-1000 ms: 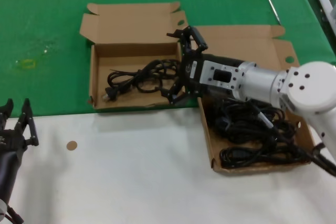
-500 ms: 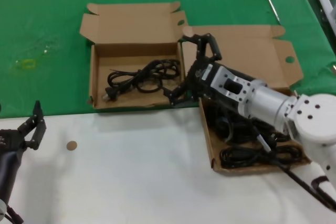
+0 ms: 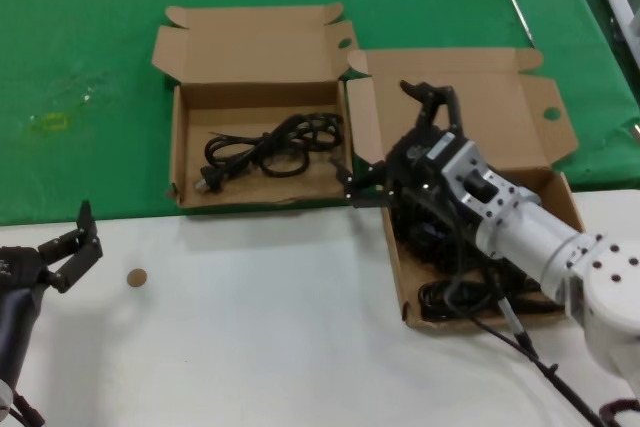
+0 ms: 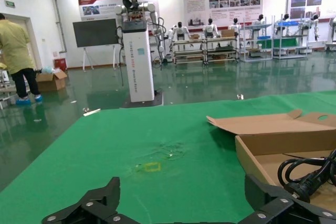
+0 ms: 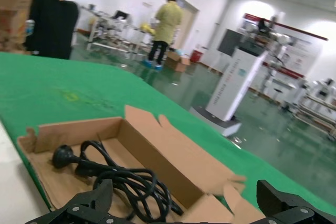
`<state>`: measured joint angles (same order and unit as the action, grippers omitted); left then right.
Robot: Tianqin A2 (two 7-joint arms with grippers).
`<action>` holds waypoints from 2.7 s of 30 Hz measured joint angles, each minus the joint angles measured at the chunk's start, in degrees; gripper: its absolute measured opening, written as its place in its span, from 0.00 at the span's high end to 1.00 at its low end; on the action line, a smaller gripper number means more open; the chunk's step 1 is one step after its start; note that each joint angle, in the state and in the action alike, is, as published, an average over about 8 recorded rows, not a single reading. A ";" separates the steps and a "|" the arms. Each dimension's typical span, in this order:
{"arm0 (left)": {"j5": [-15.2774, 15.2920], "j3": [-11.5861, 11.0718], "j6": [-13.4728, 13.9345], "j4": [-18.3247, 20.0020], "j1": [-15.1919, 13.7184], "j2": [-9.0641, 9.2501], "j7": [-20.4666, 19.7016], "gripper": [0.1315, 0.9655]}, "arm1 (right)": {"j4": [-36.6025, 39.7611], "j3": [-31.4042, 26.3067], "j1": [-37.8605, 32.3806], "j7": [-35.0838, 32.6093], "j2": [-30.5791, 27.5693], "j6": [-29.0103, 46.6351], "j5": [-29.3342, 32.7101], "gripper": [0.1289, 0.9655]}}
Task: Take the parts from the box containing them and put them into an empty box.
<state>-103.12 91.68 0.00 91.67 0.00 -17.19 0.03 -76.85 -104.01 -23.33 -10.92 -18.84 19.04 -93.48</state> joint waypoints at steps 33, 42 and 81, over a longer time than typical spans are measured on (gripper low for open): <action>-0.01 0.00 0.00 0.00 0.00 0.00 -0.04 0.00 | -13.48 11.22 21.22 9.94 1.50 -17.33 -8.78 0.00; -0.01 0.00 0.00 0.00 0.00 0.00 -0.04 0.00 | -13.73 11.43 21.61 10.12 1.53 -17.64 -8.95 0.00; -0.01 0.00 0.00 0.00 0.00 0.00 -0.03 0.00 | -13.73 11.43 21.61 10.12 1.53 -17.65 -8.95 0.00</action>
<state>-103.13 91.67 0.00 91.67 0.00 -17.19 0.00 -90.59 -92.58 -1.72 -0.80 -17.31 1.40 -102.42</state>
